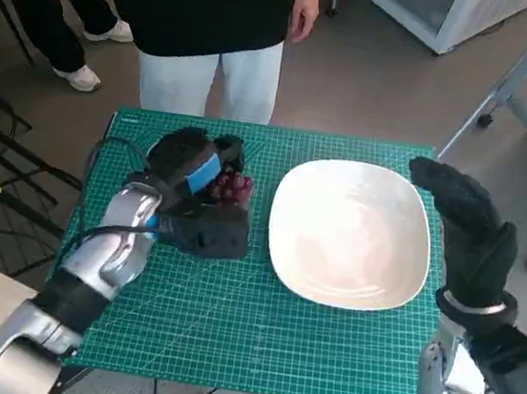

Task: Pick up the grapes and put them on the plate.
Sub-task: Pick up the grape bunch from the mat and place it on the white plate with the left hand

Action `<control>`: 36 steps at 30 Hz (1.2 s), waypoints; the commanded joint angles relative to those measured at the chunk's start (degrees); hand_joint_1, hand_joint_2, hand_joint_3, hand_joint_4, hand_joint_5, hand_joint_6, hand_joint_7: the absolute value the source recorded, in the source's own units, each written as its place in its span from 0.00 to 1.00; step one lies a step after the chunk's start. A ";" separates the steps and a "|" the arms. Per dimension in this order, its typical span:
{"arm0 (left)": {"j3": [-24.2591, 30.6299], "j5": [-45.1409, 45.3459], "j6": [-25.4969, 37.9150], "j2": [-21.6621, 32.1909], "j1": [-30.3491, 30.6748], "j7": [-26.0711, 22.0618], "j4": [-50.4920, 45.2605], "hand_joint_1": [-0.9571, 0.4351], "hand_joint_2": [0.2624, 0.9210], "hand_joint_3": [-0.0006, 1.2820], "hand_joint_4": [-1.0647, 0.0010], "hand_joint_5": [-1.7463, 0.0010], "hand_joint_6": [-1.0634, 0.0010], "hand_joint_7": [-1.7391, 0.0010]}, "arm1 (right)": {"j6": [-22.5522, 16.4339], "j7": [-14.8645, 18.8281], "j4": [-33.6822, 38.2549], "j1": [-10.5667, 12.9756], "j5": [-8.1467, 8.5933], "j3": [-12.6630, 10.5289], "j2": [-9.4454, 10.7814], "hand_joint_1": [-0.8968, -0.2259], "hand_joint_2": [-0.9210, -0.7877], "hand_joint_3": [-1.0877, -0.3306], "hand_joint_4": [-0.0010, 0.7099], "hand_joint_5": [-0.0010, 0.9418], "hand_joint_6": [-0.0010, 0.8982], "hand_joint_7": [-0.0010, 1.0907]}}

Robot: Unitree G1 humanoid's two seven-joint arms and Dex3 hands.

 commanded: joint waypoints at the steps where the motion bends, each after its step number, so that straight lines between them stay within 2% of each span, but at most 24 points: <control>1: 1.64 0.62 0.17 1.02 1.70 -0.63 -4.52 0.69 1.00 0.09 0.38 0.29 0.47 0.33 | 0.76 -0.32 0.06 0.63 -0.56 0.30 0.14 0.47 0.00 0.52 0.27 0.00 0.00 0.33; 11: 1.50 1.30 0.48 -0.77 1.62 -2.67 -8.26 0.69 1.00 0.09 0.38 0.28 0.47 0.33 | 1.05 -0.29 -0.40 0.86 -0.12 0.09 0.00 0.47 0.00 0.51 0.27 0.00 0.00 0.33; 18: -0.44 2.91 2.32 -4.30 -0.99 -5.87 -9.68 0.69 1.00 0.11 0.41 0.29 0.51 0.28 | 1.06 0.02 -0.63 1.11 0.34 -0.17 -0.12 0.47 0.00 0.51 0.27 0.00 0.00 0.32; 22: -1.60 3.90 2.31 -6.82 -2.88 -6.88 -9.53 0.69 1.00 0.11 0.40 0.27 0.51 0.30 | 1.05 0.11 -0.78 1.29 0.46 -0.30 -0.17 0.47 0.00 0.51 0.27 0.00 0.00 0.32; 26: -2.90 4.06 1.44 -9.66 -5.30 -7.17 -7.84 0.69 1.00 0.11 0.40 0.25 0.49 0.34 | 1.22 0.25 -1.25 1.64 0.76 -0.46 -0.35 0.46 0.00 0.51 0.27 0.00 0.00 0.32; 36: -6.25 3.83 -2.50 -16.70 -11.91 -5.03 2.09 0.69 1.00 0.10 0.40 0.28 0.48 0.31 | 2.27 0.30 -3.62 2.96 1.48 -0.97 -0.75 0.46 0.00 0.51 0.25 0.00 0.00 0.32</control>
